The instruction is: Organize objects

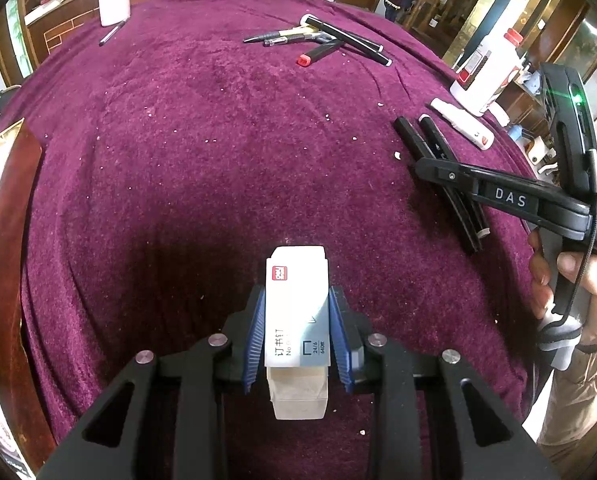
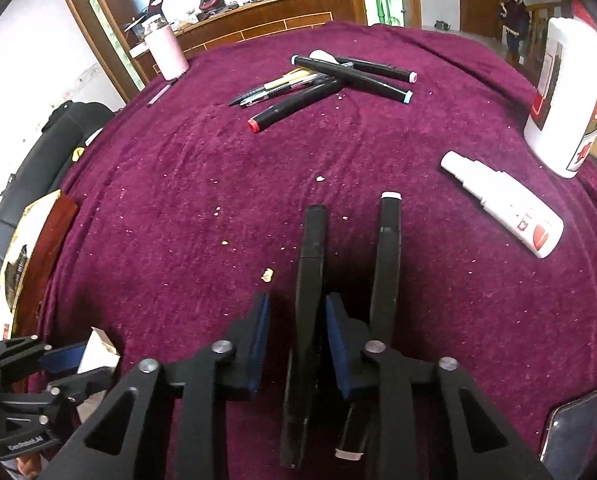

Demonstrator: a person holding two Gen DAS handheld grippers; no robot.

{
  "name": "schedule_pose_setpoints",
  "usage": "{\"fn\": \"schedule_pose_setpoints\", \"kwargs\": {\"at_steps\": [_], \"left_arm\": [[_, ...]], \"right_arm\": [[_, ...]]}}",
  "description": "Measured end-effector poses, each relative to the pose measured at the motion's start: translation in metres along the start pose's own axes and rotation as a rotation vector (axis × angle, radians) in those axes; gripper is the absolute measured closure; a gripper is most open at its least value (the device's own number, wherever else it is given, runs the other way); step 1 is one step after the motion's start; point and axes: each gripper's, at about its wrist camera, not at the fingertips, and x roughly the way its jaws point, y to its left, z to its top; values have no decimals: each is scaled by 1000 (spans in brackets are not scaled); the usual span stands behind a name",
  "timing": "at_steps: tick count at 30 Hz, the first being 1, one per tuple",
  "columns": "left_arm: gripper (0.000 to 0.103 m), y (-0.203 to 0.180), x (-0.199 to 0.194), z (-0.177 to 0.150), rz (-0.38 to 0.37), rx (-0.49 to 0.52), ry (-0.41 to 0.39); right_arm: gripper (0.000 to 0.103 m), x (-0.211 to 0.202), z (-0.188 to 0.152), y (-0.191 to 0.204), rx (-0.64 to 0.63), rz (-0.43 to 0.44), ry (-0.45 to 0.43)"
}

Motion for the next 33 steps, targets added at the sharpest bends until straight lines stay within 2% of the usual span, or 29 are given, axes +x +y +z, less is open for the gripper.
{"fn": "schedule_pose_setpoints", "kwargs": {"at_steps": [4, 12, 33], "left_arm": [[74, -2, 0, -1, 10, 8, -8], [74, 2, -3, -3, -4, -22, -17], [74, 20, -41, -11, -10, -88, -100]], "right_arm": [[88, 0, -1, -1, -17, -13, -9], [88, -21, -4, 7, 4, 36, -57], [87, -44, -10, 62, -88, 134, -101]]}}
